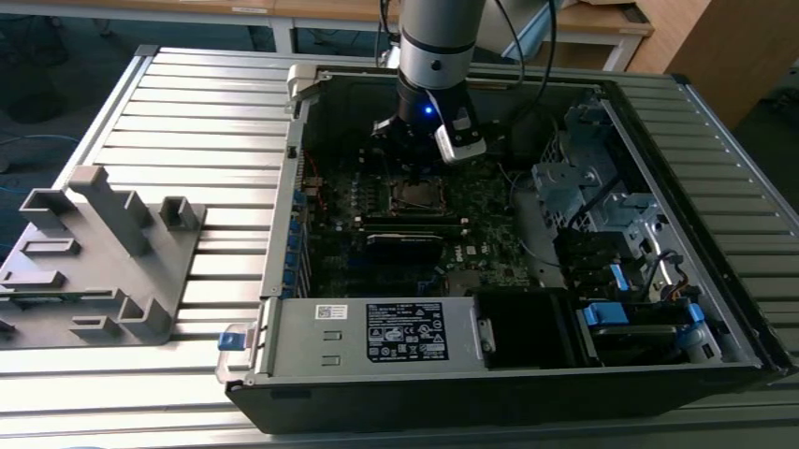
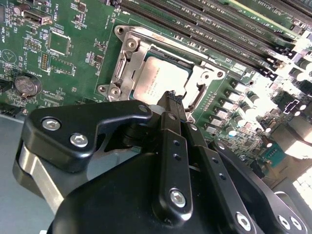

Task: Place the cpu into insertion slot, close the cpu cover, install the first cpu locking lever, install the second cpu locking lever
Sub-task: 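Close the cpu cover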

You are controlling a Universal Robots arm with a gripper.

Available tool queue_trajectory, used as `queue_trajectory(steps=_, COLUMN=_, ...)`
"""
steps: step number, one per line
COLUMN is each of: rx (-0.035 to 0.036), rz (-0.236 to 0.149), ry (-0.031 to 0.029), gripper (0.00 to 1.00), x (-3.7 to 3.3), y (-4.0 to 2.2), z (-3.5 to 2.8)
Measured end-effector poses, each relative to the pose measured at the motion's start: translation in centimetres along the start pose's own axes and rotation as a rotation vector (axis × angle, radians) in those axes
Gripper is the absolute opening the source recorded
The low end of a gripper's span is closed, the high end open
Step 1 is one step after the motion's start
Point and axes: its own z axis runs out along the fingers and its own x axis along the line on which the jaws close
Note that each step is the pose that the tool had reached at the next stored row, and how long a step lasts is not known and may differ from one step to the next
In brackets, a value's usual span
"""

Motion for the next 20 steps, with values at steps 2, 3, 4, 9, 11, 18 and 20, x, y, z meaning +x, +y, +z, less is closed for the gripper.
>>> queue_trajectory(steps=2, rx=0.0, rz=0.0, ry=0.0, gripper=0.11, x=0.0, y=0.0, z=0.0)
queue_trajectory(steps=3, rx=0.0, rz=0.0, ry=0.0, gripper=0.11, x=0.0, y=0.0, z=0.0)
queue_trajectory(steps=4, rx=-0.0001, rz=0.0, ry=-0.0005, gripper=0.11, x=0.01, y=0.0, z=0.0)
queue_trajectory(steps=9, rx=-0.0057, rz=-0.002, ry=-0.0333, gripper=0.11, x=0.11, y=-0.02, z=0.14)
queue_trajectory(steps=11, rx=-0.0082, rz=-0.003, ry=-0.0466, gripper=0.11, x=0.12, y=-0.02, z=0.19)
queue_trajectory(steps=18, rx=-0.0098, rz=-0.006, ry=-0.0597, gripper=0.11, x=0.13, y=-0.02, z=0.21)
queue_trajectory(steps=20, rx=-0.0097, rz=-0.006, ry=-0.0597, gripper=0.11, x=0.13, y=-0.03, z=0.21)
